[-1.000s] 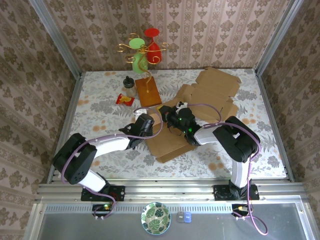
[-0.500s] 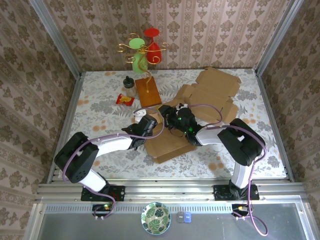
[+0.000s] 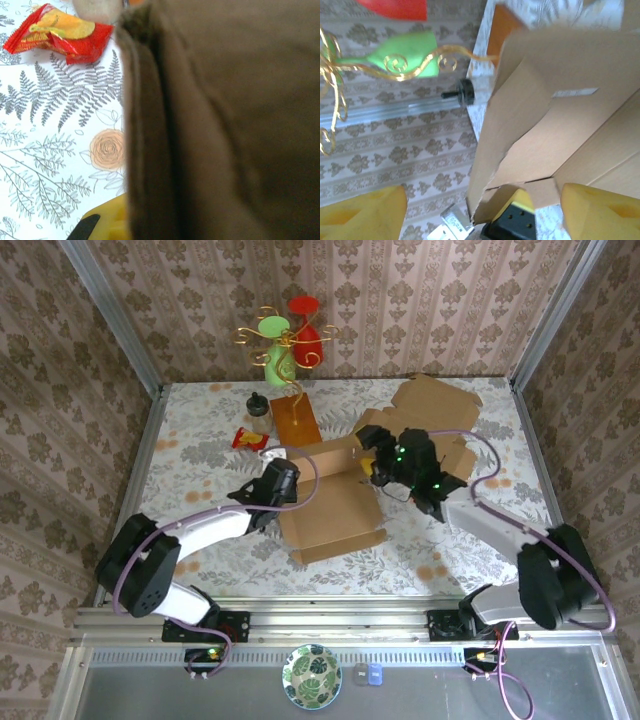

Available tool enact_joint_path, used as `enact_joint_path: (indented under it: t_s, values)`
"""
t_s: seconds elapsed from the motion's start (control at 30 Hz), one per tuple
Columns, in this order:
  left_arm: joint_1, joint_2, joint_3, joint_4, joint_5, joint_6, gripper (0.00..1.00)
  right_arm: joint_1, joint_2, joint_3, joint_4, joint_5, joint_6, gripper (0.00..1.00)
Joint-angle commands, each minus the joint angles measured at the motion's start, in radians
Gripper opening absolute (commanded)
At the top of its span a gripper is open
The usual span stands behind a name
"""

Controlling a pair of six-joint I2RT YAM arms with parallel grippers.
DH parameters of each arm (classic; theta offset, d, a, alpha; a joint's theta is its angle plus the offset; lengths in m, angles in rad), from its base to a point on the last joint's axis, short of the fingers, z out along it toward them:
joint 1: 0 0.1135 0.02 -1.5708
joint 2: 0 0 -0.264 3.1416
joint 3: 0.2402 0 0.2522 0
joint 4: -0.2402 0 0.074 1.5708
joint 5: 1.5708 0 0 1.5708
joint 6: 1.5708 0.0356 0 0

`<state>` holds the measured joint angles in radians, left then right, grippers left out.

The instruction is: Fold the paper box

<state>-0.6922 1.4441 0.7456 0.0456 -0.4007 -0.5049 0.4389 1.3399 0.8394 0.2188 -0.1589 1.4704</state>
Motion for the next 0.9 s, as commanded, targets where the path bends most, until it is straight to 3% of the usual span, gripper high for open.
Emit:
enact_joint_path:
  t_s: [0.0, 0.17, 0.4, 0.7, 0.87]
  values:
    - [0.069, -0.042, -0.004, 0.04, 0.217, 0.055, 0.0, -0.088, -0.09, 0.036, -0.213, -0.034, -0.123, 0.82]
    - [0.172, -0.044, 0.017, 0.029, 0.451, 0.058, 0.0, -0.23, -0.137, 0.08, -0.302, -0.113, -0.235, 0.81]
    - [0.313, -0.018, 0.053, 0.039, 0.756, 0.004, 0.0, -0.33, -0.059, 0.272, -0.493, -0.258, -0.614, 0.71]
    - [0.423, 0.141, 0.089, 0.357, 1.195, -0.336, 0.0, -0.33, -0.011, 0.5, -0.665, -0.321, -0.926, 0.66]
    - [0.434, 0.201, 0.099, 0.52, 1.264, -0.476, 0.0, -0.322, -0.002, 0.547, -0.67, -0.373, -0.953, 0.65]
